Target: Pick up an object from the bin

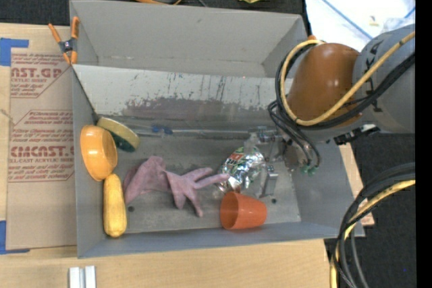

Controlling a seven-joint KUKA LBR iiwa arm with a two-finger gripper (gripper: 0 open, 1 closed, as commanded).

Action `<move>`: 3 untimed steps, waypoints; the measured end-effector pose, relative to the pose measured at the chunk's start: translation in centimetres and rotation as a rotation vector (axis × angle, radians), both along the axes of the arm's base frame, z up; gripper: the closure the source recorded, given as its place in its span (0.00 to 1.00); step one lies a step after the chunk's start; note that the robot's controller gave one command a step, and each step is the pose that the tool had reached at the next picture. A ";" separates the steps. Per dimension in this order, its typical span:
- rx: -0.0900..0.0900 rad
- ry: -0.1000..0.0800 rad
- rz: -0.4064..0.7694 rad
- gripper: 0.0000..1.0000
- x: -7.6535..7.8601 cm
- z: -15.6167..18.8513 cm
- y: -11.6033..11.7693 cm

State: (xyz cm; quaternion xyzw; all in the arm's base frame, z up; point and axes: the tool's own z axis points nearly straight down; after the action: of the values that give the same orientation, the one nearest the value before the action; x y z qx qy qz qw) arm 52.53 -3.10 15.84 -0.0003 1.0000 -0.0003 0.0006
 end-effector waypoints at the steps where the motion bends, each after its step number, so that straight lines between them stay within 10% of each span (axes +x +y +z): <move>1: 0.000 0.000 0.000 0.00 0.0 0.0 0.0; 2: 0.002 -0.014 -0.162 0.00 0.5 -7.7 1.4; 3: 0.000 0.009 -0.111 0.00 0.8 -7.0 1.8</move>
Offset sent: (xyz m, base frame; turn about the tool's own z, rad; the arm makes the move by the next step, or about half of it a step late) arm 0.0011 0.0137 -0.0805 0.1645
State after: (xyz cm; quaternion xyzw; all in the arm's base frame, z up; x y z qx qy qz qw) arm 53.32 -1.29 8.85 0.0552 0.9985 -0.0002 -0.0041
